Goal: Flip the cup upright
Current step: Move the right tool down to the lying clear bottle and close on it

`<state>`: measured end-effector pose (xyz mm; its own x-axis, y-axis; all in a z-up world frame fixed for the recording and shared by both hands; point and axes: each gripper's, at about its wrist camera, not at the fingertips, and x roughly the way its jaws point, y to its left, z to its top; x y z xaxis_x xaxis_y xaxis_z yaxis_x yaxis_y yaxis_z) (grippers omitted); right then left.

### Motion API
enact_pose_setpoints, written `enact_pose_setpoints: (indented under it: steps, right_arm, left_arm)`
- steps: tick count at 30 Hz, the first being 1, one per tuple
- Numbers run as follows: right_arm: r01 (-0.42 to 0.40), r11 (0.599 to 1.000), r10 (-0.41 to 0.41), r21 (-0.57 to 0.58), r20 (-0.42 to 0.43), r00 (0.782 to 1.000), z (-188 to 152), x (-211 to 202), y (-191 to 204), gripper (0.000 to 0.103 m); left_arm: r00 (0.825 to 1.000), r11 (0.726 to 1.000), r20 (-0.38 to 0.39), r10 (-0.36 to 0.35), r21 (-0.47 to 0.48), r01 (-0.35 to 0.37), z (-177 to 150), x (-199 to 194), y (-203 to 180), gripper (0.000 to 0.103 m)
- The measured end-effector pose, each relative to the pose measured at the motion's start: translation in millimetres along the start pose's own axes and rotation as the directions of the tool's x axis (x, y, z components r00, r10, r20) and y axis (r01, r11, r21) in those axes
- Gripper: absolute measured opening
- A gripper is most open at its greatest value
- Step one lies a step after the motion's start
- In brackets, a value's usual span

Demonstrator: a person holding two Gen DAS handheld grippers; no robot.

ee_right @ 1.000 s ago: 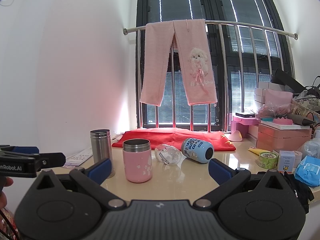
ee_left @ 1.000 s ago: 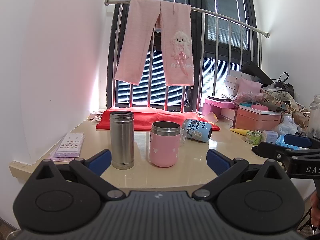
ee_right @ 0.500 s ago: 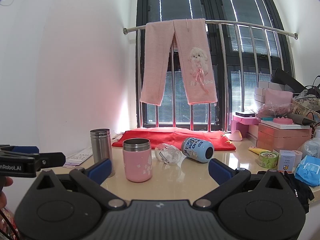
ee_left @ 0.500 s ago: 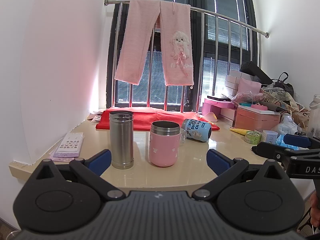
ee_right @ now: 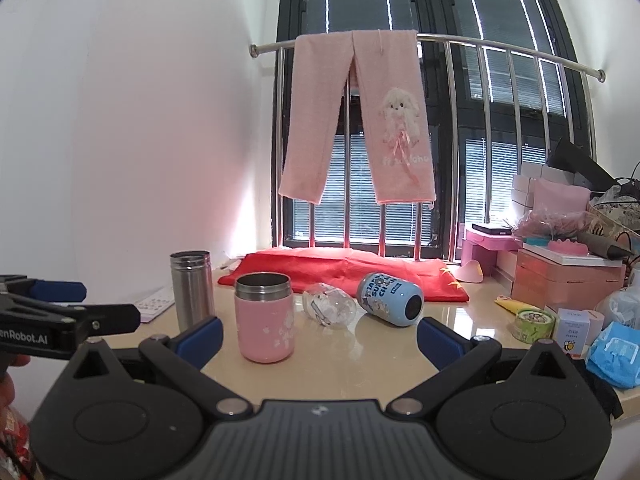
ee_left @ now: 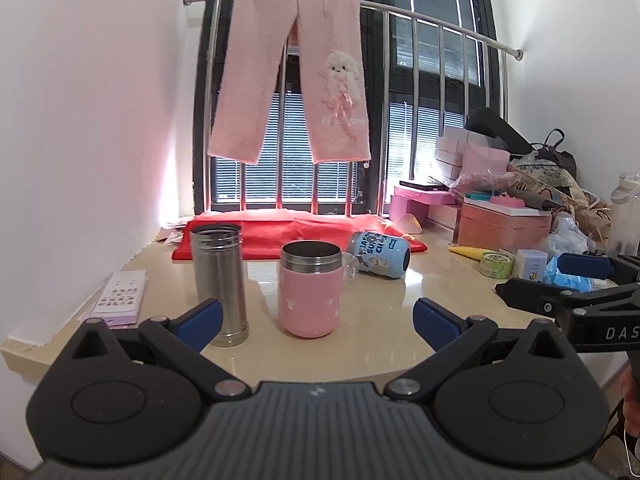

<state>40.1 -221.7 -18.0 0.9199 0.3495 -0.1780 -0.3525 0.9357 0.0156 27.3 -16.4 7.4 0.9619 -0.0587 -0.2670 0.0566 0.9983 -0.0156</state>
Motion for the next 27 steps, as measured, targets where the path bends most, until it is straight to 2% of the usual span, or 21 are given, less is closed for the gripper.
enact_pose_setpoints:
  steps: [6,13,19,27]
  right_arm:
    - [-0.008,1.0,0.007,-0.026,-0.045,0.999,9.6,23.8,-11.8,0.103]
    - [-0.036,0.997,0.028,-0.063,-0.112,0.993,27.1,71.4,-27.6,0.103]
    - [-0.085,0.99,0.062,-0.11,-0.199,0.978,44.3,122.1,-37.6,0.103]
    - [-0.156,0.971,0.092,-0.181,-0.318,0.944,67.4,201.6,-47.0,0.103]
  left_arm:
    - [0.999,1.0,-0.034,-0.019,0.01,0.02,15.0,28.2,-2.5,0.103]
    - [0.997,0.999,-0.073,-0.021,0.039,0.023,43.6,66.5,1.8,0.103]
    - [0.991,0.998,-0.131,-0.024,0.058,0.032,67.5,104.7,11.1,0.103]
    - [0.981,0.996,-0.19,-0.031,0.071,0.045,87.7,156.1,22.8,0.103]
